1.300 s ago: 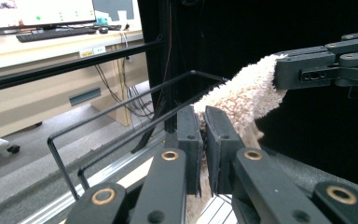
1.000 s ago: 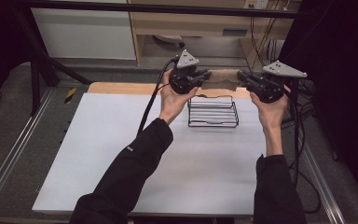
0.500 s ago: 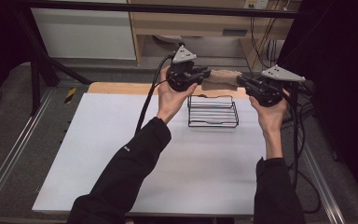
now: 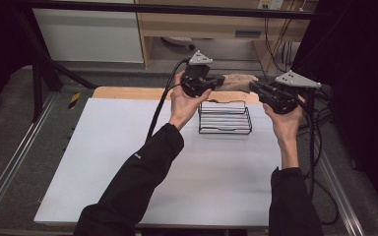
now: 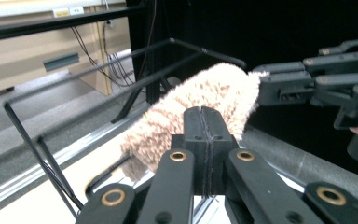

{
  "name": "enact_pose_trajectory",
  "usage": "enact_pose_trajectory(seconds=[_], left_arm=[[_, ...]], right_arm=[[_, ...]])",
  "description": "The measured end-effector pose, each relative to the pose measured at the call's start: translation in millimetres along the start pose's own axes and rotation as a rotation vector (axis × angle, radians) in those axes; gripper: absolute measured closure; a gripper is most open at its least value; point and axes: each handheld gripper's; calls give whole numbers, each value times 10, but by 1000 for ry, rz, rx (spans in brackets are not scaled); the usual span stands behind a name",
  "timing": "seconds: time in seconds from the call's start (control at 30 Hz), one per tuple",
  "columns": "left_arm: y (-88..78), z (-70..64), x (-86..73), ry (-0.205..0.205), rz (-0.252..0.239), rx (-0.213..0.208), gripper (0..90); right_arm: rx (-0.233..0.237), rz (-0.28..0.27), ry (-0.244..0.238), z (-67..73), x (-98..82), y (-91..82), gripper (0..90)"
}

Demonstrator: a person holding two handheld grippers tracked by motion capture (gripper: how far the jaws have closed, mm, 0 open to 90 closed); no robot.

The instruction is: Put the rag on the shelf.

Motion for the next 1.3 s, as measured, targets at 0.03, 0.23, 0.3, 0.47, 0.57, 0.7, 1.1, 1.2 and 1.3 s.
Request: enact_pose_trajectory(seconds=[0.03,0.23,0.3,0.47,0.57,0.7,1.1,1.2,1.3], left_arm=[[6,0,-18,0,5,0,896],[49,16,-98,1,29,2,897],[59,19,-112,5,33,5,897],[102,21,-144,15,48,14,897],[139,13,-171,25,58,22,897],[168,8,-207,36,69,23,897],[251,93,-293,29,75,52,891],[257,91,-294,30,74,49,883],[238,81,-293,30,75,41,857]], right_arm=[[3,3,2,-1,-3,0,833],[14,20,7,18,-2,-10,775],[19,20,2,20,8,-41,752],[24,-10,0,28,69,-133,707],[40,-22,16,28,106,-141,773],[74,39,51,53,64,-55,900],[-1,116,96,-33,-213,176,900],[-4,107,95,-40,-215,178,900],[-5,101,95,-37,-213,150,898]])
Point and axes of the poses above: each handheld gripper's, and its own axes: y roughly forward along the jaws, x roughly out of its top, z roughly to its left, and after that the axes turned 7 degrees about -y, right-handed
